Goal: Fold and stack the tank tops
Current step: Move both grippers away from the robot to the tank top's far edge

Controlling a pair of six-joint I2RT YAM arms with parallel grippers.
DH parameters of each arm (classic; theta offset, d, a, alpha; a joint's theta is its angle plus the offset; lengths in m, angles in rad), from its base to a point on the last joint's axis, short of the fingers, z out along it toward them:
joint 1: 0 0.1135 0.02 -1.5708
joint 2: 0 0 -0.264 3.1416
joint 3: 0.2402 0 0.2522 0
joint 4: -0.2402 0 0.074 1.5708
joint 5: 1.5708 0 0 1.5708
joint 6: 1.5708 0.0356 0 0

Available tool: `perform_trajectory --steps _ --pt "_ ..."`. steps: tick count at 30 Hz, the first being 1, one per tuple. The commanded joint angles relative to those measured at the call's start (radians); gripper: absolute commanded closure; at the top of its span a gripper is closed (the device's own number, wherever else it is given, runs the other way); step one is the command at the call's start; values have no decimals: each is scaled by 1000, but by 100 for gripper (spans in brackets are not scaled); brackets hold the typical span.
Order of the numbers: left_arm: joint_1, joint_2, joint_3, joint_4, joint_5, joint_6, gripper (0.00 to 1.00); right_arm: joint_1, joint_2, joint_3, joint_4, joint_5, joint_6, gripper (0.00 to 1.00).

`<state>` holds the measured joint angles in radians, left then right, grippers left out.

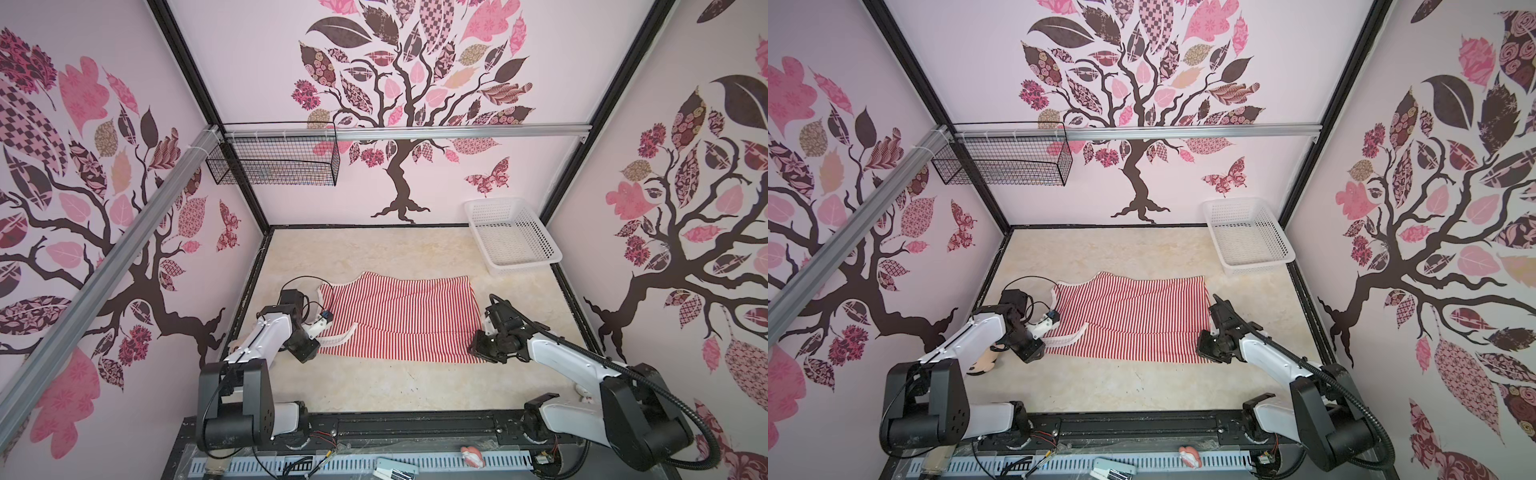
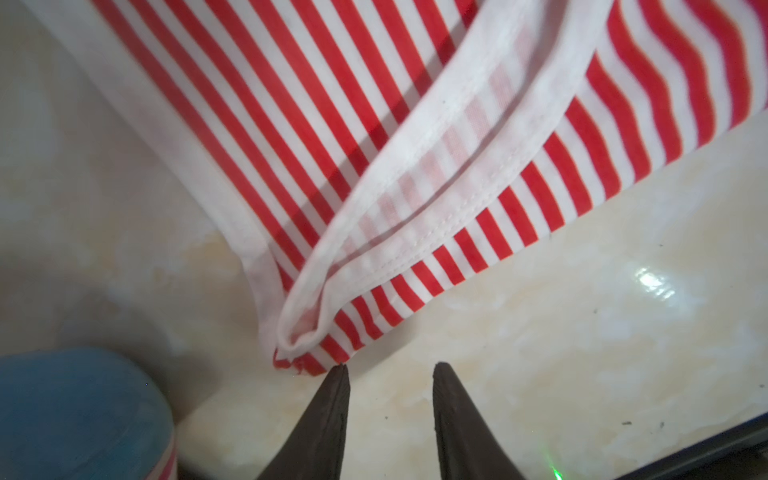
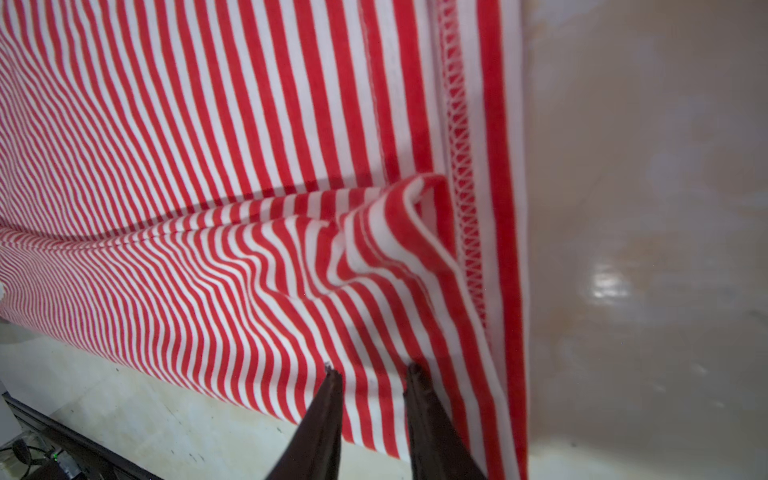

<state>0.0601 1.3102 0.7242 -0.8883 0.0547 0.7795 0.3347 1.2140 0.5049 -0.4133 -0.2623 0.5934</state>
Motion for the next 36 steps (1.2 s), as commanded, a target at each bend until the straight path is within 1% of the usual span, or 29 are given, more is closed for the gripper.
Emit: perform_trajectory --steps 1,3,5,8,11,14,16,19,21,25,27,30,35,36 --pt "3 -54 38 -40 38 -14 58 4 -36 46 -97 24 11 61" --pt "3 -70 90 -53 63 -34 55 4 -49 87 -110 27 10 56" --pt "1 -72 150 -54 96 -58 53 4 -42 140 -125 37 10 53" --pt "-7 -25 267 -54 130 -95 50 4 -7 221 -141 43 0 50" --pt "-22 77 408 -76 169 -135 50 3 39 300 -144 60 -10 49" --pt "-29 188 538 -66 226 -186 49 4 111 395 -151 133 -25 49" --pt "-36 272 611 -38 248 -215 49 -3 176 464 -154 199 -36 49" --pt "-45 387 686 59 263 -289 49 -12 283 575 -149 253 -54 48" --pt "-54 469 750 83 305 -317 48 -16 358 646 -133 275 -67 48" --pt "-74 628 900 87 335 -380 47 -57 527 774 -149 283 -81 48" --pt "-78 712 984 73 372 -419 46 -82 599 818 -145 278 -86 48" --pt "-95 816 1086 40 407 -439 46 -104 666 863 -144 277 -93 48" --pt "-135 932 1191 23 417 -457 45 -124 725 893 -143 282 -99 48" --pt "-137 952 1209 20 432 -466 45 -125 737 902 -144 276 -101 48"
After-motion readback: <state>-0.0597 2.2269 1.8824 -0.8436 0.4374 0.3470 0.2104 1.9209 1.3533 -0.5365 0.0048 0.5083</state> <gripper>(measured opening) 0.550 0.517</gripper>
